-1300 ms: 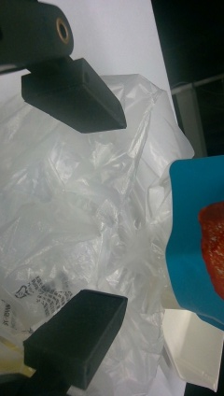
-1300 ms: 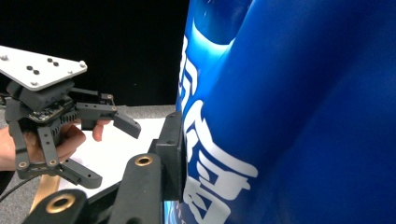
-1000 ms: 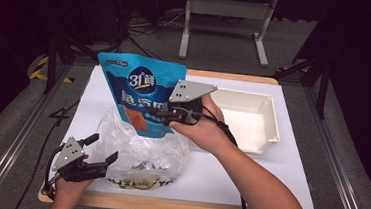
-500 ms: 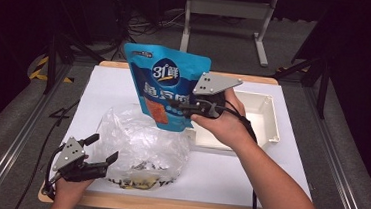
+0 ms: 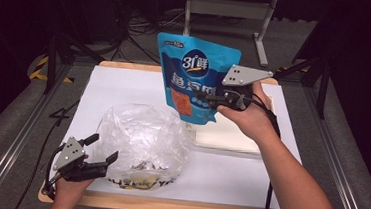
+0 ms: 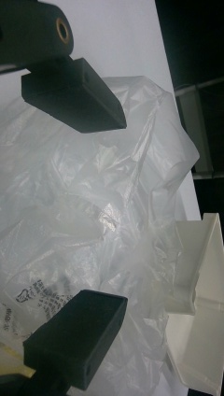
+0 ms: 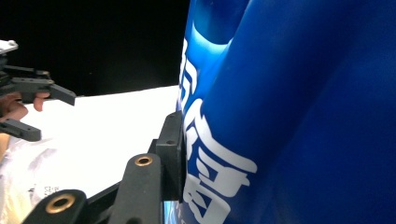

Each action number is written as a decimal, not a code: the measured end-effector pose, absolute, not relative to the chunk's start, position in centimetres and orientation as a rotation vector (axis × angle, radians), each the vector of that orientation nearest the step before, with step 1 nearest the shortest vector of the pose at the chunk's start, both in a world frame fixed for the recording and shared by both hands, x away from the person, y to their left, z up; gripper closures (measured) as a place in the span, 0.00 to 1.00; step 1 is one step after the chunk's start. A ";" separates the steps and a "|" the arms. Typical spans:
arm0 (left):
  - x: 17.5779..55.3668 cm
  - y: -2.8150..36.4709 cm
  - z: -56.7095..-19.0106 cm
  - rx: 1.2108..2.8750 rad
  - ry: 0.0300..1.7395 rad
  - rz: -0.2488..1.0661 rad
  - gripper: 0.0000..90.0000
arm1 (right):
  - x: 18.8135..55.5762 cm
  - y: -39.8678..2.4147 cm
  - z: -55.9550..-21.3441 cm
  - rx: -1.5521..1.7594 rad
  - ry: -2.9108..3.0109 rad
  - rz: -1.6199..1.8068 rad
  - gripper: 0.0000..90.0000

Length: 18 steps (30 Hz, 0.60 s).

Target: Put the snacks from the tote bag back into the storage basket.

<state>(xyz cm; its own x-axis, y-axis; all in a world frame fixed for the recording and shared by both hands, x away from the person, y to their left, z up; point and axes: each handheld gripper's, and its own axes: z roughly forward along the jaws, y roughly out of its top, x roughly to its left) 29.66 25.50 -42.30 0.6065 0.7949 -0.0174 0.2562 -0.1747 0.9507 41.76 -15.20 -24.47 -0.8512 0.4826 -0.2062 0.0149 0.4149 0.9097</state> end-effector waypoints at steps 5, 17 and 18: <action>29.7 25.5 -42.3 1.731 0.863 0.603 0.15 | 42.6 -17.0 -24.3 0.477 2.212 1.417 0.68; 29.7 25.4 -42.3 1.731 0.863 0.596 0.15 | 45.0 -20.2 -24.9 0.564 2.173 1.388 0.67; 29.7 25.4 -42.4 1.732 0.862 0.597 0.15 | 45.3 -20.5 -25.0 0.574 2.166 1.391 0.67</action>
<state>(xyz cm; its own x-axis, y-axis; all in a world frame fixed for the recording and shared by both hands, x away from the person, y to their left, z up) 29.72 25.41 -42.36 0.6144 0.7887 -0.0201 0.2587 -0.1774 0.9495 45.28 -20.46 -25.00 -0.7867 0.5902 -0.1812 0.0808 0.3895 0.9175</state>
